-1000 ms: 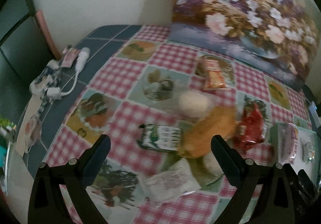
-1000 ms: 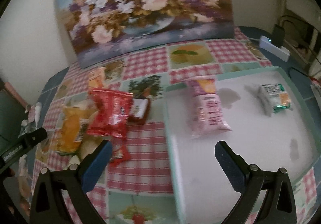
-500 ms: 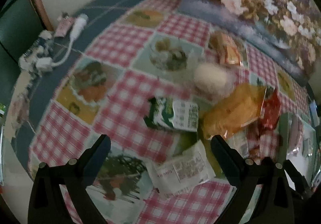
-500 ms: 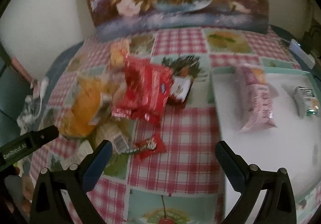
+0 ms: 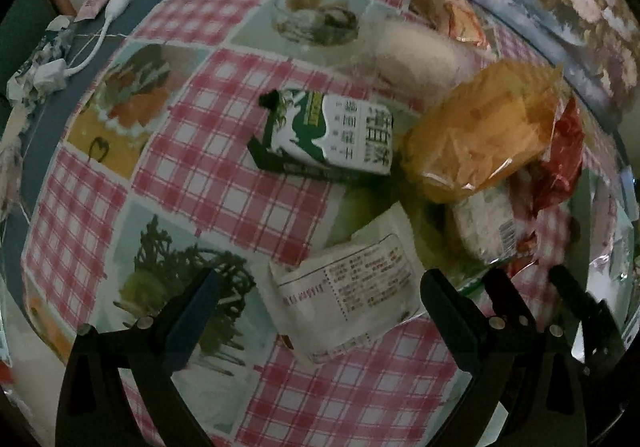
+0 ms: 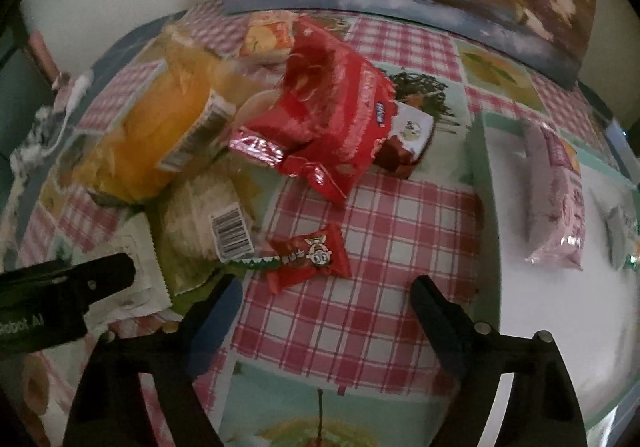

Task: Organize snacks
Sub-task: 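Move both tools back to the snack pile, then grasp the white pastry packet with left tool while right tool grasps small red candy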

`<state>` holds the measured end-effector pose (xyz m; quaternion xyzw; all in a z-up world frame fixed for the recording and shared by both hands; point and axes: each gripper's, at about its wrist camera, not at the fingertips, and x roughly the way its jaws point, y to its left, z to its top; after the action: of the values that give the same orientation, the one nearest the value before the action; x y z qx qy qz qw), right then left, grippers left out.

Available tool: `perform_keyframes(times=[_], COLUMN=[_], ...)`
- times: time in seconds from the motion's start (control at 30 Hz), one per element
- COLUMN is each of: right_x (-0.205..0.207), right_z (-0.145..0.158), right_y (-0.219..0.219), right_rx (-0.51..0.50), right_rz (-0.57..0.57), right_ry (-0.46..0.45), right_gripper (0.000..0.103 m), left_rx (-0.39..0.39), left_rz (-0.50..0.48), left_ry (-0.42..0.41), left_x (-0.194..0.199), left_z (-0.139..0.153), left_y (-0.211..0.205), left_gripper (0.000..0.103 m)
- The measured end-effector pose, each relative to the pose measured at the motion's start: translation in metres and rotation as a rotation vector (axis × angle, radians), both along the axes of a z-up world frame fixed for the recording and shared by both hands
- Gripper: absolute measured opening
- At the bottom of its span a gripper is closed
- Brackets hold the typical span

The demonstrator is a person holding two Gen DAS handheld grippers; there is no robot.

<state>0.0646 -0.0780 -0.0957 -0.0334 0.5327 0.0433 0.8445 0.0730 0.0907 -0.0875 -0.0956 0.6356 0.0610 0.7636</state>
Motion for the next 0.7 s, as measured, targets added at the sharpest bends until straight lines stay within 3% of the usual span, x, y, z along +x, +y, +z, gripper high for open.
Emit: perform_keyframes(times=[0.1, 0.2, 0.27, 0.37, 0.47, 0.53, 0.7], right_x=[-0.002, -0.001, -0.001, -0.001, -0.001, -0.001, -0.003], right_z=[0.001, 0.001, 0.003, 0.006, 0.006, 0.007, 0.009], right_y=[0.005, 0.007, 0.01, 0.013, 0.015, 0.015, 0.012], right_rx=[-0.011, -0.014, -0.013, -0.013, -0.016, -0.021, -0.026], right_rz=[0.02, 0.036, 0.044, 0.061, 0.077, 0.078, 0.066], right_ry=[-0.019, -0.036, -0.049, -0.059, -0.063, -0.067, -0.062], right_gripper=[0.086, 0.08, 0.069, 0.052, 0.044, 0.038, 0.035], left_rx=[-0.019, -0.019, -0.005, -0.003, -0.004, -0.011, -0.013], left_rz=[0.009, 0.009, -0.009, -0.026, -0.032, -0.034, -0.038], left_ry=[0.001, 0.001, -0.007, -0.014, -0.022, -0.026, -0.034], left_x=[-0.001, -0.001, 0.002, 0.003, 0.004, 0.004, 0.005], left_z=[-0.003, -0.006, -0.005, -0.003, -0.001, 0.0, 0.005], left_y=[-0.002, -0.002, -0.008, -0.014, -0.018, -0.018, -0.019], left_gripper=[0.1, 0.091, 0.081, 0.073, 0.065, 0.063, 0.062])
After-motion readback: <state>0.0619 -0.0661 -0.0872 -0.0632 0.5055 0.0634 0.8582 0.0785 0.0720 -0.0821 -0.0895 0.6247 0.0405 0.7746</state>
